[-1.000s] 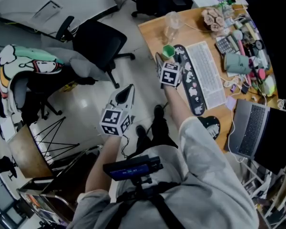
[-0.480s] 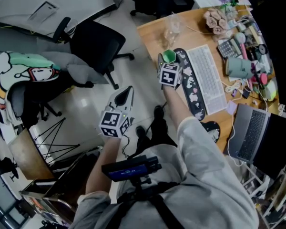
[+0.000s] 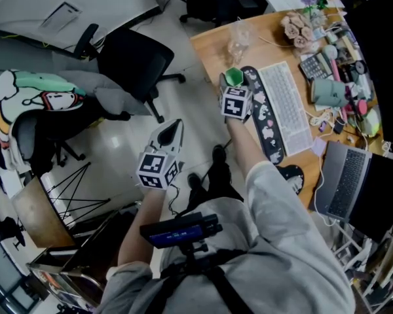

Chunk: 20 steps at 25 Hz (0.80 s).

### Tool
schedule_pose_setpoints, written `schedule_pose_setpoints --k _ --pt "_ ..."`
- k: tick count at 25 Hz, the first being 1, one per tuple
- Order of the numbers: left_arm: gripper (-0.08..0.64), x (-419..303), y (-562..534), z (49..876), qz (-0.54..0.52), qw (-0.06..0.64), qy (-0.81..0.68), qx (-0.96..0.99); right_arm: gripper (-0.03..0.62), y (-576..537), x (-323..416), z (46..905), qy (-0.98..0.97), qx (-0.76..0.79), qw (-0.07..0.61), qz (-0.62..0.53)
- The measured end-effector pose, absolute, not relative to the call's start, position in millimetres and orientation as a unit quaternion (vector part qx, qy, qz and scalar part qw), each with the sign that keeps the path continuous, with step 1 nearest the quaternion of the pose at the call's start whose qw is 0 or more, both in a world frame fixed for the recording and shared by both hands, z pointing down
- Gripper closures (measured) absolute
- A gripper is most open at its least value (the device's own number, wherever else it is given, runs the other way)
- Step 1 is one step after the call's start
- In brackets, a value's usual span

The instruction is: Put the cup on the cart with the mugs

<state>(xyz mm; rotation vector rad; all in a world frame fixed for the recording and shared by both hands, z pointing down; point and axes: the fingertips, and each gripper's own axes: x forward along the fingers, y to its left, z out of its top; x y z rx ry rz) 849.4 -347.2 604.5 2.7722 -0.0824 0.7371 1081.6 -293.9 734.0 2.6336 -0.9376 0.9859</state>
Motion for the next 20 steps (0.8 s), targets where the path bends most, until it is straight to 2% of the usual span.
schedule_pose_setpoints --k 10,20 --pt "0.558 808.1 -343.0 582.6 0.236 0.119 -0.026 0.964 0.273 -278.8 1033.0 673.4 -0.377 0.871 0.109 0.297" --pt "0.559 742.4 -323.9 552.4 0.208 0.104 -0.019 0.972 0.273 -240.3 920.1 575.9 -0.471 0.838 0.108 0.254"
